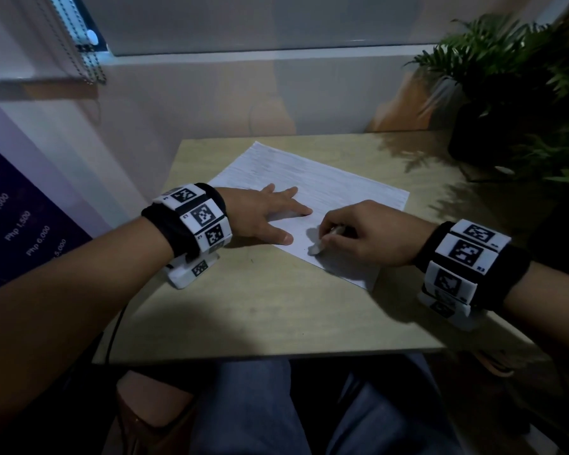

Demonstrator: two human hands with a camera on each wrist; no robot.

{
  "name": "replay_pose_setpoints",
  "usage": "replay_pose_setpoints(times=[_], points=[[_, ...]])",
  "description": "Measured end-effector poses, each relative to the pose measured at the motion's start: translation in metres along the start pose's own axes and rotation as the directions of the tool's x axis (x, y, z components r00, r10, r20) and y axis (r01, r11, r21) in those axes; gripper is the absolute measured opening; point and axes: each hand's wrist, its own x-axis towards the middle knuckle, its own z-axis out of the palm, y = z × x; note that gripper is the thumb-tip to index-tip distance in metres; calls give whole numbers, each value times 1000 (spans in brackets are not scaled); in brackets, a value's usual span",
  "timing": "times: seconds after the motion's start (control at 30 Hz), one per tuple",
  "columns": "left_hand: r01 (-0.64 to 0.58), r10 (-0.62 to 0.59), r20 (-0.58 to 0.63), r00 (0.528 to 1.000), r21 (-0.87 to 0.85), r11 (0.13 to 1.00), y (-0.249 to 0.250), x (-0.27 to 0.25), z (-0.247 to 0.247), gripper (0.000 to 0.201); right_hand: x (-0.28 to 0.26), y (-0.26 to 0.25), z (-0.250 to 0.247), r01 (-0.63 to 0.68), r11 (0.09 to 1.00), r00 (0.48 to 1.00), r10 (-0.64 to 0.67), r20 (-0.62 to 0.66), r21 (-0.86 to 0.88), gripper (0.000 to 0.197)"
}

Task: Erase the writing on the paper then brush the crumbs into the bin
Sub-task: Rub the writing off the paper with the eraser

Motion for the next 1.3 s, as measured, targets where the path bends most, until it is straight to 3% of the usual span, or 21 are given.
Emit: replay_pose_setpoints(times=[0.13, 0.23, 0.37, 0.47, 0.53, 0.7, 0.83, 0.97, 1.13, 1.3], points=[[7, -7, -8, 1000, 10, 1000, -4, 3, 2, 72, 1, -1, 0, 2, 1000, 1000, -2, -28, -28, 58], [5, -5, -12, 1000, 13, 1000, -4, 3, 2, 71, 1, 1, 2, 7, 1000, 1000, -7, -14, -6, 44], [5, -5, -24, 1000, -9, 1000, -4, 1, 2, 72, 6, 7, 0, -89, 987, 992, 75, -106, -135, 30], [5, -5, -18, 1000, -1, 1000, -2, 1, 0, 72, 4, 3, 1, -19, 998, 1000, 18, -12, -61, 45], [7, -7, -16, 1000, 8, 1000, -2, 1, 0, 72, 3, -1, 2, 24, 1000, 999, -25, 45, 10, 40], [4, -4, -10, 1000, 2, 1000, -2, 1, -1, 73, 6, 4, 1, -44, 993, 997, 37, -67, -111, 29], [-4, 4, -6, 1000, 4, 1000, -3, 1, 0, 73, 4, 2, 3, 46, 999, 998, -47, 38, 16, 31], [-4, 4, -15, 1000, -7, 1000, -3, 2, 0, 73, 8, 7, 2, -54, 991, 996, 45, -77, -123, 27], [-2, 2, -3, 1000, 10, 1000, -2, 1, 0, 73, 4, 0, 4, 51, 998, 997, -53, 49, 37, 27], [6, -6, -15, 1000, 2, 1000, -3, 2, 0, 73, 9, 6, 3, -48, 992, 996, 39, -79, -120, 29]])
